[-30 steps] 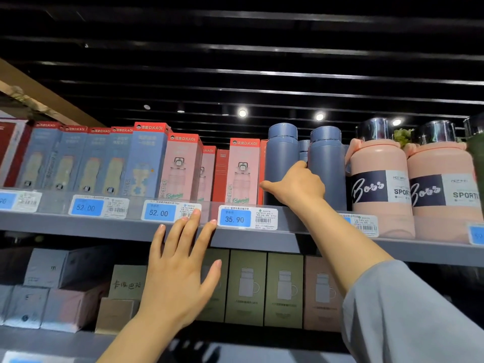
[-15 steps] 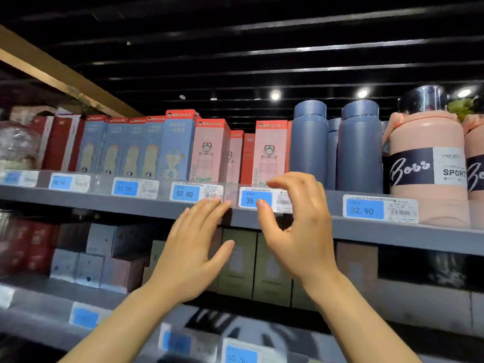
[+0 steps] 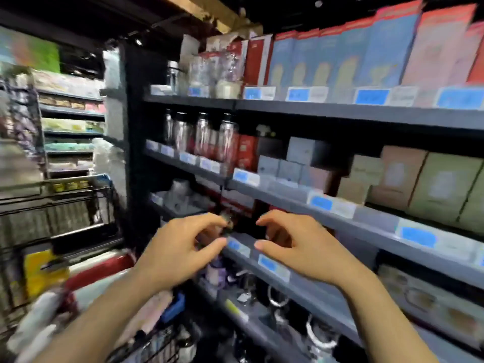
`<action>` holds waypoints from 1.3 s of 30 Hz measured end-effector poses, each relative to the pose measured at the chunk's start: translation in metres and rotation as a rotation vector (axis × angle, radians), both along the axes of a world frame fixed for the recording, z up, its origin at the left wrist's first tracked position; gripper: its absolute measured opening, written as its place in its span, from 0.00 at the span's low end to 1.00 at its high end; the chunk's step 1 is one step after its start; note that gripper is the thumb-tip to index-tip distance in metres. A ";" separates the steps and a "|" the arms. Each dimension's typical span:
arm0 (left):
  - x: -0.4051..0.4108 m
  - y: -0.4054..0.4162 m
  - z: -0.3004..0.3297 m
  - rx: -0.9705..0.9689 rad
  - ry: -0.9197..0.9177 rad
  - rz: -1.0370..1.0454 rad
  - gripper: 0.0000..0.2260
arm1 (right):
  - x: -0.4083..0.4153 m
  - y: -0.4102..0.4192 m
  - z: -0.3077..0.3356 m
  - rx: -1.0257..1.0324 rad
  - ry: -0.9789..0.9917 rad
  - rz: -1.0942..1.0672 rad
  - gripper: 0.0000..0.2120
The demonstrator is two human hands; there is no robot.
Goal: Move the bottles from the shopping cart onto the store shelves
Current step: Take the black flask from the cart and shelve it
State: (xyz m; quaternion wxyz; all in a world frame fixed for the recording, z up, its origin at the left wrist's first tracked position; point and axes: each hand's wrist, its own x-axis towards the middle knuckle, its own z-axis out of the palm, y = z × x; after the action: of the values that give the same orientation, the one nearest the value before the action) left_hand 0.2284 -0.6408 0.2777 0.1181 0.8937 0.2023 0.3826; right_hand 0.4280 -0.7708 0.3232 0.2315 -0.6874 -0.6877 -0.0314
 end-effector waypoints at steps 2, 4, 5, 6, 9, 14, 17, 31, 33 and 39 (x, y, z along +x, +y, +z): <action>-0.077 0.032 -0.033 -0.128 0.049 0.060 0.16 | -0.053 0.046 -0.039 -0.201 0.151 0.087 0.21; -0.148 0.061 -0.067 -0.260 0.156 0.129 0.17 | -0.107 0.090 -0.085 -0.464 0.200 0.140 0.25; -0.178 0.075 -0.082 -0.303 0.236 0.151 0.18 | -0.133 0.110 -0.108 -0.576 0.195 0.171 0.26; -0.204 0.086 -0.094 -0.321 0.337 0.159 0.21 | -0.158 0.127 -0.130 -0.676 0.209 0.205 0.27; -0.268 0.107 -0.119 -0.340 0.621 0.232 0.21 | -0.228 0.165 -0.177 -0.864 0.278 0.295 0.27; -0.346 0.139 -0.149 -0.520 0.538 0.315 0.11 | -0.296 0.222 -0.206 -0.950 0.314 0.344 0.28; -0.364 0.158 -0.156 -0.554 0.544 0.341 0.10 | -0.310 0.253 -0.217 -0.928 0.360 0.332 0.29; -0.338 0.355 -0.217 -0.724 0.434 0.289 0.08 | -0.320 0.414 -0.302 -0.249 0.679 -0.411 0.12; -0.335 0.384 -0.224 -0.760 0.458 0.291 0.08 | -0.321 0.439 -0.314 -0.287 0.638 -0.468 0.13; -0.303 0.486 -0.233 -0.727 0.460 0.315 0.11 | -0.324 0.487 -0.334 -0.415 0.439 -0.516 0.25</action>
State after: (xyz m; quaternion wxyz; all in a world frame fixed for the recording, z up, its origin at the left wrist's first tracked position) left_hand -0.0746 -0.1545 0.0451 0.3168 0.8143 0.4777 0.0917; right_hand 0.1036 -0.2837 -0.0108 0.2136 -0.8602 -0.4182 0.1987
